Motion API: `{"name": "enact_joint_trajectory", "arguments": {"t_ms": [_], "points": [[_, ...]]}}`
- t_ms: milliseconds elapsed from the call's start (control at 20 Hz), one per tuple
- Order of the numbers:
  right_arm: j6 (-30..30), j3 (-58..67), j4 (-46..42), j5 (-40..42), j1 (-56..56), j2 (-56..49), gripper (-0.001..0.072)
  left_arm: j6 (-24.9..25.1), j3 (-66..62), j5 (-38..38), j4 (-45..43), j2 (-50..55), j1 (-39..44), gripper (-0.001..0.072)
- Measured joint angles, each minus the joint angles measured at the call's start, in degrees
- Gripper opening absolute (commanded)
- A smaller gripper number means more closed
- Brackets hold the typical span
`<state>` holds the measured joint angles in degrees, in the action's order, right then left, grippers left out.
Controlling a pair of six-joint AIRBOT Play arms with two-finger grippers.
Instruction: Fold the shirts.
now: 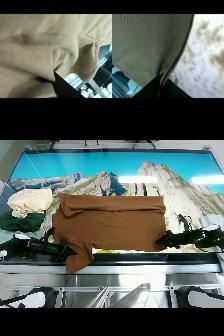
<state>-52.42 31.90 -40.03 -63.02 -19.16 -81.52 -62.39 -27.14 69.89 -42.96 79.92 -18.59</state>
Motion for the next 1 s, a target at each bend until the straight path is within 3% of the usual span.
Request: {"name": "enact_joint_trajectory", "arguments": {"t_ms": [300,550,700,1000], "points": [[-1.97,-0.02,-1.84,-1.62,-7.91,3.19,0.0022,-2.32,-0.37,7.98,-4.17,-6.43,-10.25,0.0020],[-2.27,0.02,-0.37,-5.25,-11.47,4.13,0.0022,-4.04,1.11,10.10,-5.64,-13.68,-17.62,0.0021],[-0.83,0.04,3.72,-7.04,-11.96,4.50,0.0022,-4.20,-0.26,11.61,-2.95,-15.82,-17.00,0.0021],[5.75,2.54,21.46,-8.92,-9.38,5.09,0.0022,-1.75,-12.41,13.62,10.36,-13.62,-8.24,0.0020]]}}
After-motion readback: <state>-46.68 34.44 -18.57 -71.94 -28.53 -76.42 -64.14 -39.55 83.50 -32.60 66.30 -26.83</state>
